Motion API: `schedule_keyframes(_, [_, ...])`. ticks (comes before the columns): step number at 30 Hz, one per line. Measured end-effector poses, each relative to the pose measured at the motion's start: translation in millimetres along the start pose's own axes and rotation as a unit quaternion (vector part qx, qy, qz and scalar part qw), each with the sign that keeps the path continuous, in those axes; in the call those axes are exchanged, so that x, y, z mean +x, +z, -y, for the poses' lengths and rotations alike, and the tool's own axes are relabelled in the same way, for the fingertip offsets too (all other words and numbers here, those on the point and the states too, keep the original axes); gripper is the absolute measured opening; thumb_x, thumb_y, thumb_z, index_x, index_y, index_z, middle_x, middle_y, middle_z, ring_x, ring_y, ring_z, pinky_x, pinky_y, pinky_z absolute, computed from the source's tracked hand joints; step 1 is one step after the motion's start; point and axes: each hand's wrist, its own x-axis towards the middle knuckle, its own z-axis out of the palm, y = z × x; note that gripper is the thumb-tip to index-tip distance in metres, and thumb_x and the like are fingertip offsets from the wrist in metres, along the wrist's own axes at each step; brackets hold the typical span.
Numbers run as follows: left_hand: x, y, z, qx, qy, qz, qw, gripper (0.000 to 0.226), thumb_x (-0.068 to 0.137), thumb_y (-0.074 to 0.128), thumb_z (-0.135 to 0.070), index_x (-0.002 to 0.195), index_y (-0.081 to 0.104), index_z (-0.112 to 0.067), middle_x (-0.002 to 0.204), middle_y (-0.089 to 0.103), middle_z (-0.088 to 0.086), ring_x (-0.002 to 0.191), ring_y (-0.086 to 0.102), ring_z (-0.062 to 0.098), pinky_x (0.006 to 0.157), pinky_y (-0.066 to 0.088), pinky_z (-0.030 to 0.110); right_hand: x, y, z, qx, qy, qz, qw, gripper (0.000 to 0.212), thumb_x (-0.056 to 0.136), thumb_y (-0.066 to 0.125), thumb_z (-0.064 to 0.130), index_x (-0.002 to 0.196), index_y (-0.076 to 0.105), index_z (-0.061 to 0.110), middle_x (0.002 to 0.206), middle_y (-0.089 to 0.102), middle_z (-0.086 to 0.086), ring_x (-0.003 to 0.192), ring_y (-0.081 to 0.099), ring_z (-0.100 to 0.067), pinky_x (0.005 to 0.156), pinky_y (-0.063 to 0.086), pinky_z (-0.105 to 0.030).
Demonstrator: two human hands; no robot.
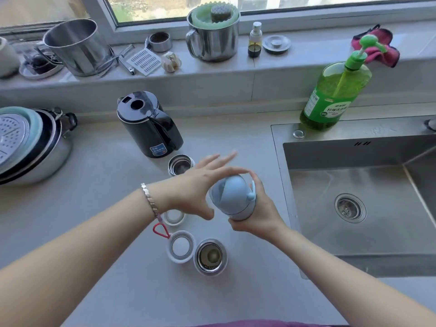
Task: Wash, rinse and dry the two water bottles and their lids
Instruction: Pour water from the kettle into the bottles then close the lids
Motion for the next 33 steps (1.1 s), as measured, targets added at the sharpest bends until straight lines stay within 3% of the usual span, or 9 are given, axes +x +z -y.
schedule_keyframes(4, [1.5, 2.1, -26.5, 0.119, -0.13, -0.074, 0.981, 0.071, 0.074, 0.054, -0.069, 0.135, 0.032, -0.039, 0.127, 0.045, 0.003, 0.111, 0.051, 0.022, 0.083, 0.039, 0.028, -2.2, -8.1, 4.2, -0.041, -0.011, 0.021, 0.999, 0.119, 0.059, 0.078, 0.008, 0.147, 0.0, 0.029, 0.106, 0.048, 0.016, 0.098, 0.053, -0.014, 0.081, 0.042, -0.019])
schedule_keyframes(6, [-0.3, 10.1, -36.2, 0.262, -0.068, -0.082, 0.959, 0.053, 0.085, 0.046, -0.062, 0.127, 0.044, -0.03, 0.116, 0.052, 0.002, 0.094, 0.055, 0.026, 0.072, 0.039, 0.029, -2.1, -9.5, 3.6, -0.057, -0.02, 0.03, 0.998, 0.116, 0.059, 0.078, 0.008, 0.147, 0.004, 0.027, 0.113, 0.049, 0.014, 0.1, 0.052, -0.011, 0.081, 0.039, -0.015])
schedule_keyframes(9, [-6.7, 11.9, -37.4, 0.155, 0.06, -0.063, 0.984, 0.055, 0.085, 0.06, -0.039, 0.136, 0.039, -0.035, 0.133, 0.042, -0.003, 0.102, 0.046, 0.025, 0.089, 0.041, 0.035, -2.3, -7.6, -1.2, -0.057, -0.03, 0.025, 0.998, 0.104, 0.057, 0.077, 0.008, 0.141, 0.019, 0.026, 0.107, 0.055, 0.011, 0.095, 0.056, -0.012, 0.076, 0.039, -0.014])
schedule_keyframes(14, [-4.6, 31.3, -48.6, 0.03, -0.216, -0.115, 0.969, 0.052, 0.086, 0.05, -0.057, 0.126, 0.036, -0.027, 0.099, 0.053, 0.011, 0.096, 0.056, 0.028, 0.076, 0.048, 0.032, -9.5, 6.3, -4.4, -0.053, -0.041, -0.021, 0.998, 0.096, 0.053, 0.082, 0.009, 0.137, 0.036, 0.019, 0.116, 0.049, 0.011, 0.109, 0.051, -0.011, 0.088, 0.037, -0.015])
schedule_keyframes(18, [-9.3, 28.3, -36.2, 0.18, -0.007, -0.089, 0.98, 0.054, 0.075, 0.07, -0.034, 0.123, 0.044, -0.03, 0.102, 0.052, 0.002, 0.085, 0.052, 0.024, 0.066, 0.039, 0.027, -10.9, 4.0, -6.7, -0.064, -0.103, -0.056, 0.991, 0.076, 0.046, 0.081, 0.022, 0.117, 0.055, 0.015, 0.098, 0.048, 0.024, 0.09, 0.054, -0.011, 0.076, 0.033, 0.0])
schedule_keyframes(21, [-5.3, 20.1, -10.2, 0.326, 0.255, -0.064, 0.908, 0.076, 0.057, 0.069, -0.001, 0.118, 0.044, -0.038, 0.124, 0.041, 0.005, 0.082, 0.047, 0.027, 0.056, 0.047, 0.029, -8.5, 0.3, -10.2, -0.069, -0.087, -0.019, 0.994, 0.071, 0.049, 0.083, 0.01, 0.11, 0.052, 0.028, 0.095, 0.054, 0.017, 0.087, 0.055, -0.012, 0.071, 0.035, -0.001])
schedule_keyframes(24, [-7.1, 19.1, -9.7, 0.228, 0.101, -0.061, 0.966, 0.086, 0.073, 0.07, -0.022, 0.137, 0.019, -0.048, 0.15, 0.011, 0.003, 0.116, 0.043, 0.033, 0.086, 0.05, 0.04, -8.9, 1.1, -13.2, -0.041, -0.066, -0.027, 0.997, 0.073, 0.047, 0.084, 0.015, 0.112, 0.053, 0.026, 0.101, 0.06, 0.007, 0.092, 0.059, -0.013, 0.074, 0.042, -0.014])
schedule_keyframes(27, [-2.5, 36.6, -32.3, 0.045, -0.183, -0.136, 0.973, 0.063, 0.076, 0.055, -0.066, 0.125, 0.039, -0.03, 0.111, 0.049, 0.008, 0.101, 0.054, 0.028, 0.078, 0.045, 0.032, -7.5, 3.9, -11.0, -0.052, -0.069, -0.045, 0.995, 0.072, 0.05, 0.083, 0.009, 0.114, 0.054, 0.022, 0.103, 0.059, 0.006, 0.094, 0.057, -0.014, 0.078, 0.044, -0.02])
schedule_keyframes(33, [5.7, 25.4, -25.9, 0.166, 0.019, -0.111, 0.98, 0.049, 0.076, 0.067, -0.044, 0.113, 0.053, -0.014, 0.103, 0.049, 0.004, 0.066, 0.048, 0.03, 0.059, 0.039, 0.031, 0.8, -2.6, -6.9, -0.041, -0.043, 0.032, 0.998, 0.06, 0.043, 0.078, 0.02, 0.089, 0.048, 0.043, 0.087, 0.057, 0.019, 0.074, 0.055, 0.004, 0.061, 0.038, -0.006])
